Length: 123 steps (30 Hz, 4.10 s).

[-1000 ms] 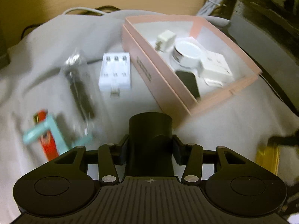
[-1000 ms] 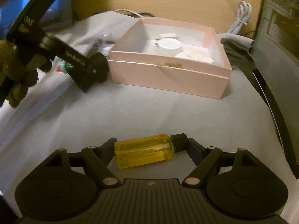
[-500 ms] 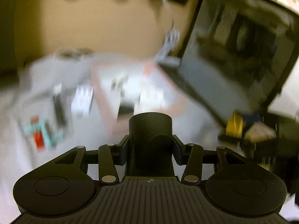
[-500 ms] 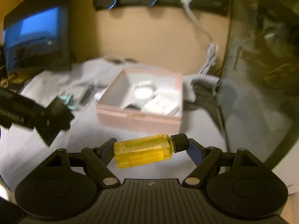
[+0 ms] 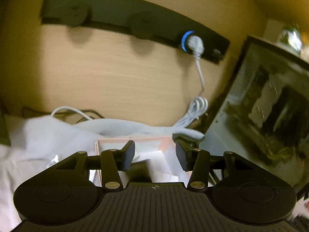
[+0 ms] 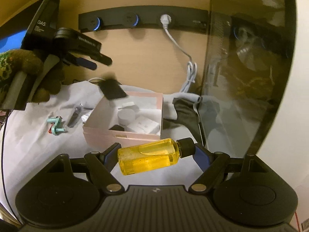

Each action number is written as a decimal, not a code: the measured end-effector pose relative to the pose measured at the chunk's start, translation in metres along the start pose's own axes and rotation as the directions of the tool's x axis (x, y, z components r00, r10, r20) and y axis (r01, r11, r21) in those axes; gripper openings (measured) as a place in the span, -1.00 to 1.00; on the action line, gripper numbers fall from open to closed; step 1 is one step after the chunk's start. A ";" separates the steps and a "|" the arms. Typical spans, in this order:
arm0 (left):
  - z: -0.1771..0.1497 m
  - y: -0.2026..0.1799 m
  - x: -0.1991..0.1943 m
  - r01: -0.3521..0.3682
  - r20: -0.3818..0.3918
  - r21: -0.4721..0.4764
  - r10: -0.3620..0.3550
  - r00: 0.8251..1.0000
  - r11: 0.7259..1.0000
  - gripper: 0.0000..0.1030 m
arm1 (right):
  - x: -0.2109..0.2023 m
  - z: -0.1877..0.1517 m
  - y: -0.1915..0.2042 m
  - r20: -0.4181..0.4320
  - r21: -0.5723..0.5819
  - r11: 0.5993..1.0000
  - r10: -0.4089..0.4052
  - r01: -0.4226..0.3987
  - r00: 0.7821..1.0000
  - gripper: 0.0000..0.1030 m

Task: Organize rigid objects
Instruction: 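Place the black nozzle in the pink box with the left gripper while the right places the yellow bottle there, then reach to the red lighter and close the left gripper on it, then lift the red lighter with the left gripper while the right grasps the teal crank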

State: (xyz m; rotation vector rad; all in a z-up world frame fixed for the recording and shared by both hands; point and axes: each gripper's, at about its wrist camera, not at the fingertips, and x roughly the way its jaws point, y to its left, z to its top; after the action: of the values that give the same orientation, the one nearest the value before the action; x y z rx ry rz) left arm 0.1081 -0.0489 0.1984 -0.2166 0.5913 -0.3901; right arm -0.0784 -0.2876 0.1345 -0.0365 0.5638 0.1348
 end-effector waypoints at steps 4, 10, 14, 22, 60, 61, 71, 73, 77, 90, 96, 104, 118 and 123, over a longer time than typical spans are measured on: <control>-0.019 0.027 -0.015 -0.037 0.000 -0.043 0.037 0.999 0.998 -0.02 | 0.014 -0.009 -0.001 -0.058 0.026 1.000 -0.011 0.013 0.998 0.57; -0.090 0.072 -0.066 -0.075 -0.109 -0.066 0.067 0.992 0.995 -0.02 | 0.043 -0.002 0.006 -0.101 0.054 0.998 0.022 -0.017 0.995 0.57; -0.135 0.101 -0.095 -0.139 -0.207 -0.100 0.116 0.971 0.985 -0.03 | 0.073 0.039 0.017 -0.065 0.038 0.997 0.065 -0.063 0.996 0.57; -0.155 0.143 -0.127 -0.255 -0.221 -0.185 0.212 0.952 0.949 -0.03 | 0.156 0.157 0.030 0.064 0.055 0.998 0.013 -0.016 0.998 0.67; -0.088 0.190 -0.014 -0.373 -0.170 -0.191 0.344 0.924 0.908 -0.03 | 0.097 -0.017 0.079 -0.263 -0.039 0.995 -0.104 0.097 0.959 0.67; -0.090 0.188 -0.009 -0.372 -0.176 -0.182 0.342 0.923 0.910 -0.03 | 0.096 -0.018 0.082 -0.262 -0.047 0.995 -0.099 0.090 0.960 0.67; -0.101 0.171 0.019 -0.372 -0.162 -0.025 0.364 0.917 0.928 0.07 | 0.091 -0.029 0.084 -0.282 -0.067 0.994 -0.106 0.091 0.953 0.67; -0.099 0.175 0.019 -0.370 -0.144 -0.026 0.362 0.921 0.929 0.06 | 0.089 -0.030 0.081 -0.280 -0.064 0.993 -0.109 0.095 0.954 0.67; -0.094 0.180 0.023 -0.368 -0.083 0.034 0.369 0.926 0.929 -0.12 | 0.089 -0.032 0.080 -0.290 -0.073 0.992 -0.120 0.103 0.950 0.67; -0.135 0.153 -0.036 -0.183 -0.149 0.098 0.196 0.969 0.978 -0.42 | 0.101 -0.016 0.115 -0.285 -0.112 0.993 -0.008 -0.025 0.958 0.67; -0.162 0.165 -0.074 -0.149 -0.201 0.000 0.146 0.969 0.989 -0.42 | 0.130 0.032 0.187 -0.228 -0.201 0.950 0.192 -0.239 0.955 0.40; -0.162 0.214 -0.122 -0.177 -0.121 -0.164 0.158 0.980 0.970 -0.42 | 0.244 0.087 0.284 -0.210 -0.347 0.915 0.139 -0.206 0.968 0.26; -0.106 0.224 -0.062 -0.135 -0.115 -0.105 0.123 0.986 0.985 -0.42 | 0.198 0.038 0.259 -0.358 -0.278 0.938 0.101 -0.209 0.928 -0.63; -0.092 0.211 -0.010 -0.186 -0.185 -0.043 0.175 0.967 0.982 -0.42 | 0.158 0.020 0.220 -0.394 -0.213 0.969 0.031 -0.124 0.919 -0.64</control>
State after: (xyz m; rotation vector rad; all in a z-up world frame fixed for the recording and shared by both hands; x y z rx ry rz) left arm 0.1096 0.1380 0.0641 -0.1844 0.7958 -0.2164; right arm 0.0341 -0.0498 0.0671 -0.2762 0.9463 0.2759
